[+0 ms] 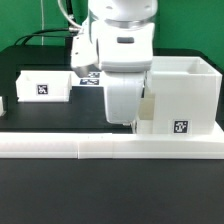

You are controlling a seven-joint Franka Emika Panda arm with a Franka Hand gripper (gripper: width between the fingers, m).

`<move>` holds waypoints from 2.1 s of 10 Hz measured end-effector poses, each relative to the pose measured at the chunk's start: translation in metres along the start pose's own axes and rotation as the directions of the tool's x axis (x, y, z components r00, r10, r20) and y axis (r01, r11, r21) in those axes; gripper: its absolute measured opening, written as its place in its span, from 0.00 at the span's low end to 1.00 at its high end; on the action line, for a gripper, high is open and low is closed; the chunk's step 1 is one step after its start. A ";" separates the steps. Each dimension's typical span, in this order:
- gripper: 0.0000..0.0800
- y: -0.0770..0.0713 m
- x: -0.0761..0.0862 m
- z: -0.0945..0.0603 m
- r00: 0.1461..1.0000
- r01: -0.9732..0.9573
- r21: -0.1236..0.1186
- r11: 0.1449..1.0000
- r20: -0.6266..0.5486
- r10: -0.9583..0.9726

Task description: Assemble drawer

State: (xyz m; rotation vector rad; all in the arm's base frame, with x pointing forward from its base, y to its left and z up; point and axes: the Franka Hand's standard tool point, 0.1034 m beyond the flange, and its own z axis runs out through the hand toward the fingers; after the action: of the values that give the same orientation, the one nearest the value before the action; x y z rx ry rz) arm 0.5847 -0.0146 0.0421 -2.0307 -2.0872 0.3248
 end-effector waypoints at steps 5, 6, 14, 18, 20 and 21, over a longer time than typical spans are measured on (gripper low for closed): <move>0.81 -0.016 0.020 0.011 1.000 -0.022 0.030 0.999 0.001 0.022; 0.81 -0.016 0.025 0.011 1.000 -0.026 0.035 0.999 0.004 0.026; 0.81 -0.013 -0.024 0.006 0.993 0.117 0.030 0.993 -0.009 -0.117; 0.81 -0.038 -0.040 -0.016 0.992 0.128 -0.081 0.988 0.016 -0.128; 0.81 -0.071 -0.040 -0.015 0.993 0.120 -0.127 0.985 0.025 -0.118; 0.81 -0.089 -0.038 -0.009 0.994 0.113 -0.139 0.984 0.022 -0.112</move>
Offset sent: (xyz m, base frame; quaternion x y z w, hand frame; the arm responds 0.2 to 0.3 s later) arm -0.0147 0.0196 -0.0026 -0.0044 0.0130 0.0134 0.9998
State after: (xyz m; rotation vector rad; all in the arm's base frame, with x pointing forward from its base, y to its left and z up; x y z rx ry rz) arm 0.5040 -0.0545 0.0771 -1.9790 -2.2814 0.1784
